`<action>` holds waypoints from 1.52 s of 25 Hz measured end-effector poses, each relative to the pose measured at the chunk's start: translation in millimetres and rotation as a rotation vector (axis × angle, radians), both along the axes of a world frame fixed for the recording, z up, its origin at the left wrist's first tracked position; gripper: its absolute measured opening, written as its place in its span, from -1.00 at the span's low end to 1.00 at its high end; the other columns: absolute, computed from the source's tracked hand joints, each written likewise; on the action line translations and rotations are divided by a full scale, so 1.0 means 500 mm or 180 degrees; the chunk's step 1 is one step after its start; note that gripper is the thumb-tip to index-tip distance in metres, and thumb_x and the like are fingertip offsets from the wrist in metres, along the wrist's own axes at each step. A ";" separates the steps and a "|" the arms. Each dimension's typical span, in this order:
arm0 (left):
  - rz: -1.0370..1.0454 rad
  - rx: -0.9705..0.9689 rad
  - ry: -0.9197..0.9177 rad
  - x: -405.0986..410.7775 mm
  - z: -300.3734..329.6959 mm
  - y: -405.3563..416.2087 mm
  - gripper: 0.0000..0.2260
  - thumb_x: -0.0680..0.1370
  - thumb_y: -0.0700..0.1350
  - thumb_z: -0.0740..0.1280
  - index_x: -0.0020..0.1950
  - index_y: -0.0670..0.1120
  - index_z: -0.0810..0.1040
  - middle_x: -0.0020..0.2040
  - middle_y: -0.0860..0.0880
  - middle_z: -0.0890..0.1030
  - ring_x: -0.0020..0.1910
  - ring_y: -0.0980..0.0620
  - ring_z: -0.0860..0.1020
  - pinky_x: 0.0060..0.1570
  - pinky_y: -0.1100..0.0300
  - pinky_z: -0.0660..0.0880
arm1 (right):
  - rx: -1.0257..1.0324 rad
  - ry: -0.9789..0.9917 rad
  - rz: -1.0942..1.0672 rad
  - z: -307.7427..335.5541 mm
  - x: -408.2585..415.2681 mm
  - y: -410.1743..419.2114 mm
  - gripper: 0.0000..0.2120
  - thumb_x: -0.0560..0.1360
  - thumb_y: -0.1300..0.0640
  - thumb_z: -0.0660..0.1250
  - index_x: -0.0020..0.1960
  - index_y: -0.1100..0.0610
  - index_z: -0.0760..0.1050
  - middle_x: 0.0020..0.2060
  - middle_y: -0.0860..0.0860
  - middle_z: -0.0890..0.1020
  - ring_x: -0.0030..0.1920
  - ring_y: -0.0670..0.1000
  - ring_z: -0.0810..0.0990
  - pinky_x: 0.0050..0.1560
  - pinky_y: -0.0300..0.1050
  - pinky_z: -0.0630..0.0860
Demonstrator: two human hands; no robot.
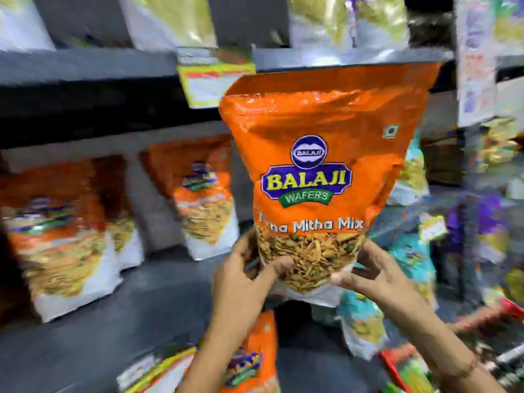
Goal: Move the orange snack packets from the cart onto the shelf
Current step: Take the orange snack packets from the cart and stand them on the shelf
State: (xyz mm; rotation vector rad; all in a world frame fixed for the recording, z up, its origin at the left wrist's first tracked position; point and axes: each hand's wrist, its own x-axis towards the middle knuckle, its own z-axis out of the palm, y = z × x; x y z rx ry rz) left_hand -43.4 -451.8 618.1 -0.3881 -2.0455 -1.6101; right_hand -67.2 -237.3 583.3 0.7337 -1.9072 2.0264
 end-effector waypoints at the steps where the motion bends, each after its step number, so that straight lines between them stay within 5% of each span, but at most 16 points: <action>1: 0.0211 -0.0031 0.0079 0.023 0.019 -0.052 -0.41 0.22 0.13 0.52 0.22 0.07 0.53 0.11 0.18 0.68 0.10 0.24 0.62 0.11 0.26 0.56 | 0.0065 0.0078 0.0199 0.024 -0.013 -0.055 -0.55 0.14 0.00 0.55 0.03 -0.10 0.63 0.05 -0.09 0.73 0.10 -0.13 0.67 0.13 -0.23 0.56; 8: 0.1229 0.0132 0.0065 0.094 0.039 -0.325 -0.51 0.20 0.24 0.47 0.11 0.23 0.55 0.09 0.13 0.69 0.13 0.15 0.63 0.17 0.09 0.53 | 0.0792 0.0421 0.1201 0.090 -0.082 -0.351 -0.57 0.38 0.11 0.54 0.22 -0.04 0.55 0.14 -0.15 0.69 0.18 -0.17 0.63 0.17 -0.27 0.52; 13: 0.1578 0.0091 -0.0130 0.076 0.026 -0.436 -0.38 0.23 0.33 0.46 0.24 0.17 0.50 0.13 0.08 0.69 0.14 0.12 0.63 0.26 -0.09 0.51 | 0.0991 0.0230 0.1753 0.108 -0.126 -0.477 -0.55 0.45 0.20 0.47 0.31 0.01 0.49 0.24 -0.15 0.63 0.27 -0.19 0.57 0.21 -0.29 0.50; 17: 0.1856 -0.0121 -0.0331 0.056 0.003 -0.472 -0.29 0.18 0.47 0.38 0.24 0.20 0.47 0.13 0.13 0.68 0.13 0.15 0.63 0.23 -0.08 0.52 | 0.1255 0.0110 0.1928 0.096 -0.166 -0.525 -0.47 0.44 0.11 0.48 0.38 0.03 0.44 0.33 -0.08 0.57 0.35 -0.08 0.52 0.41 0.00 0.42; 26: 0.2161 -0.0734 -0.0550 0.029 -0.003 -0.489 -0.38 0.27 0.54 0.22 0.22 0.26 0.39 0.17 0.15 0.65 0.18 0.05 0.61 0.22 -0.07 0.51 | 0.1334 -0.0322 0.2120 0.098 -0.198 -0.536 -0.46 0.44 0.11 0.49 0.37 -0.08 0.43 0.27 -0.15 0.62 0.29 -0.13 0.56 0.35 -0.14 0.45; 29: 0.2170 -0.0644 -0.0474 0.055 0.008 -0.470 -0.39 0.30 0.47 0.29 0.29 0.26 0.38 0.23 0.16 0.62 0.23 0.10 0.58 0.30 -0.03 0.48 | 0.1090 -0.0239 0.2008 0.104 -0.189 -0.528 -0.40 0.43 0.10 0.50 0.41 -0.05 0.38 0.28 -0.10 0.61 0.28 -0.09 0.57 0.20 -0.24 0.52; 32: 0.2304 -0.0190 0.0037 0.087 0.027 -0.415 -0.36 0.39 0.18 0.44 0.43 0.08 0.36 0.30 0.07 0.56 0.22 0.24 0.49 0.25 0.26 0.42 | 0.0499 -0.0235 0.1444 0.108 -0.174 -0.499 -0.35 0.43 0.10 0.49 0.46 -0.05 0.32 0.31 0.00 0.56 0.25 -0.09 0.57 0.04 -0.33 0.57; 35: 0.1718 0.0254 0.0791 0.089 0.063 -0.331 -0.47 0.41 -0.02 0.46 0.36 0.02 0.45 0.27 0.14 0.56 0.26 0.22 0.54 0.05 0.53 0.46 | -0.0054 -0.0088 0.1003 0.110 -0.145 -0.451 -0.40 0.46 0.13 0.46 0.44 -0.05 0.35 0.33 0.02 0.54 0.25 -0.13 0.57 0.09 -0.33 0.55; 38: 0.0890 0.0744 0.0999 0.059 0.090 -0.225 -0.56 0.42 -0.05 0.45 0.29 0.01 0.49 0.23 0.12 0.59 0.19 0.24 0.58 0.05 0.44 0.50 | -0.0605 -0.0024 0.0654 0.117 -0.087 -0.371 -0.49 0.49 0.19 0.42 0.41 0.03 0.40 0.29 0.06 0.55 0.15 -0.20 0.58 0.02 -0.37 0.52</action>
